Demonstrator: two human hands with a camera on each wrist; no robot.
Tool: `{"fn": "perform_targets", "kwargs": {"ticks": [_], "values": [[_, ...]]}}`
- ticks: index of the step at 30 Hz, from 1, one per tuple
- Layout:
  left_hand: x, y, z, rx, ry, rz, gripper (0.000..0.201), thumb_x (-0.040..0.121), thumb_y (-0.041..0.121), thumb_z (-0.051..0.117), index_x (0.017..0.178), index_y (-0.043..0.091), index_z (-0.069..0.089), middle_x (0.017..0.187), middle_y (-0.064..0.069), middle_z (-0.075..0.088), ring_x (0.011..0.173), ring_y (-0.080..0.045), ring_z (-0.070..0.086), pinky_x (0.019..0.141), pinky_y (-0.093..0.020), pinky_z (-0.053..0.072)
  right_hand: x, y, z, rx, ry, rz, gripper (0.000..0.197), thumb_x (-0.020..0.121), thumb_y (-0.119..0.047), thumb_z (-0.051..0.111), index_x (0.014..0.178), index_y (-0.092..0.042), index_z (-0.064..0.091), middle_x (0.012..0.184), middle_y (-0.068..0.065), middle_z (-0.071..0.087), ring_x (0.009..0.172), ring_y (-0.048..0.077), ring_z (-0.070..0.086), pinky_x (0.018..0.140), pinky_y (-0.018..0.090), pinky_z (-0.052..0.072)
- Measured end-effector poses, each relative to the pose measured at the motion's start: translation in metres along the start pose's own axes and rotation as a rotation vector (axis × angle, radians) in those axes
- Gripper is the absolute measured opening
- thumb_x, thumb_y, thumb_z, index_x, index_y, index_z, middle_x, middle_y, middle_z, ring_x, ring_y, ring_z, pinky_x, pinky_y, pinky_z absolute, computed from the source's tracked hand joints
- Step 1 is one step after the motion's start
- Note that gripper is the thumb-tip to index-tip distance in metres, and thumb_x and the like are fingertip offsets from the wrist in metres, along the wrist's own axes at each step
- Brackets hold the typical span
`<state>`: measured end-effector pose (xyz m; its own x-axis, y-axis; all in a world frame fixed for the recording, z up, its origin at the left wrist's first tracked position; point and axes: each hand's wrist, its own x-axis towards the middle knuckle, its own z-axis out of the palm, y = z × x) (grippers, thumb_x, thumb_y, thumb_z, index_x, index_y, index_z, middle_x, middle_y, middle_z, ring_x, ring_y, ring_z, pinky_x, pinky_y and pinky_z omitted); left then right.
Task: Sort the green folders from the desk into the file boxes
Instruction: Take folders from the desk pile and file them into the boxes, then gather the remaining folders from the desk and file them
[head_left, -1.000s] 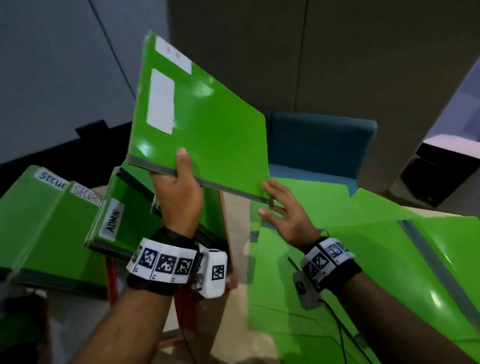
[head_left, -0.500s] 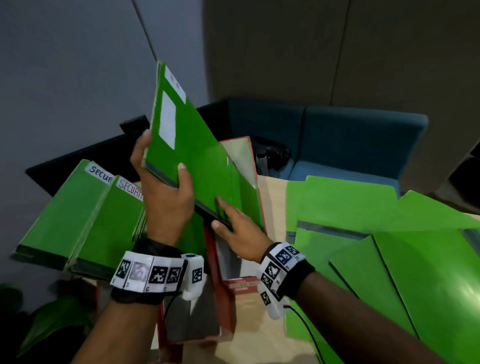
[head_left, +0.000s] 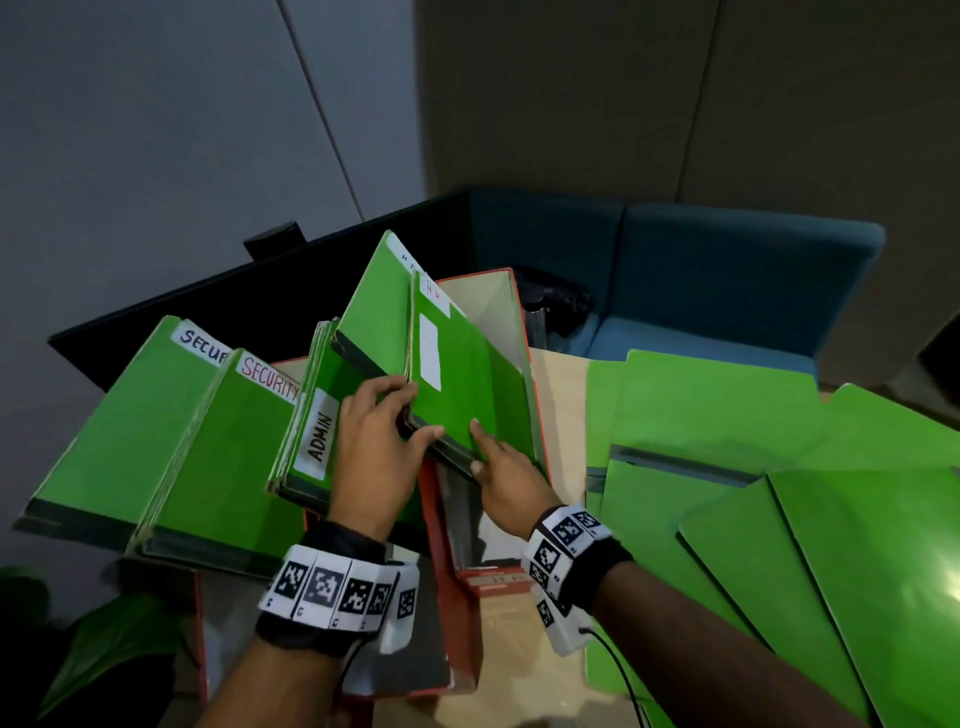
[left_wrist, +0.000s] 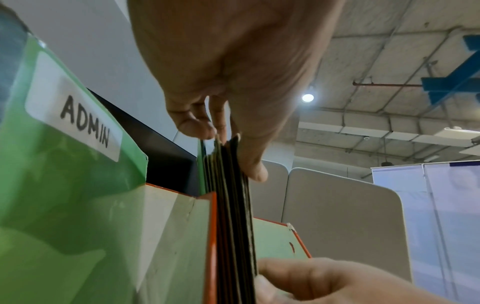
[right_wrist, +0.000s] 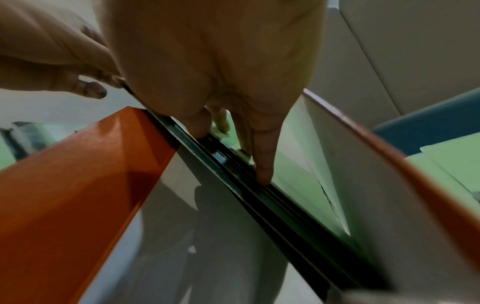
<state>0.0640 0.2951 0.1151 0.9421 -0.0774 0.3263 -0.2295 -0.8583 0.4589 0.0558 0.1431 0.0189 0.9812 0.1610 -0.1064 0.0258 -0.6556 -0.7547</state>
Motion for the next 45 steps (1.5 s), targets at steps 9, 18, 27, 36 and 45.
{"fn": "perform_targets", "kwargs": {"ticks": [9,18,27,36,45], "values": [[-0.009,0.010,0.014,0.066,0.035,-0.026,0.059,0.082,0.025,0.073,0.136,0.015,0.053,0.131,-0.001,0.050,0.123,-0.015,0.034,0.103,-0.027,0.028,-0.005,0.009,0.005,-0.240,0.005,-0.032,0.059,0.100,-0.041,0.039,0.151,-0.022,0.014,0.122,0.015,0.058,0.104,0.033,0.058,0.085,0.041,0.049],[-0.007,0.060,0.025,0.051,0.068,0.118,0.042,0.090,0.023,0.063,0.132,0.023,0.054,0.138,-0.001,0.042,0.131,-0.019,0.028,0.107,-0.038,0.027,-0.035,0.019,-0.032,-0.083,0.121,-0.219,0.055,0.089,-0.005,0.049,0.142,-0.012,0.039,0.139,0.008,0.049,0.125,0.023,0.044,0.106,0.027,0.032],[-0.023,0.161,0.104,-0.383,-0.187,0.376,0.024,0.099,0.020,0.050,0.114,0.013,0.066,0.121,-0.002,0.052,0.119,-0.017,0.044,0.103,-0.020,0.028,-0.106,0.099,-0.127,-0.151,0.428,-0.136,0.028,0.087,-0.004,0.054,0.110,-0.010,0.068,0.104,0.008,0.070,0.095,0.024,0.058,0.087,0.032,0.044],[-0.070,0.239,0.188,-0.413,-0.509,0.393,0.028,0.101,0.026,0.046,0.118,0.013,0.065,0.127,-0.002,0.049,0.122,-0.016,0.037,0.100,-0.019,0.023,-0.218,0.219,-0.170,-0.274,0.358,0.520,0.035,0.090,-0.015,0.052,0.123,-0.019,0.062,0.126,0.009,0.060,0.120,0.027,0.050,0.101,0.039,0.041],[-0.127,0.249,0.258,-0.287,-0.861,0.191,0.030,0.100,0.022,0.047,0.124,0.009,0.061,0.133,-0.011,0.056,0.126,-0.026,0.049,0.106,-0.032,0.035,-0.301,0.280,-0.128,-0.305,0.039,0.825,0.085,0.085,-0.052,0.061,0.152,-0.027,0.015,0.160,0.007,0.000,0.147,0.032,0.002,0.118,0.050,0.016]]}}
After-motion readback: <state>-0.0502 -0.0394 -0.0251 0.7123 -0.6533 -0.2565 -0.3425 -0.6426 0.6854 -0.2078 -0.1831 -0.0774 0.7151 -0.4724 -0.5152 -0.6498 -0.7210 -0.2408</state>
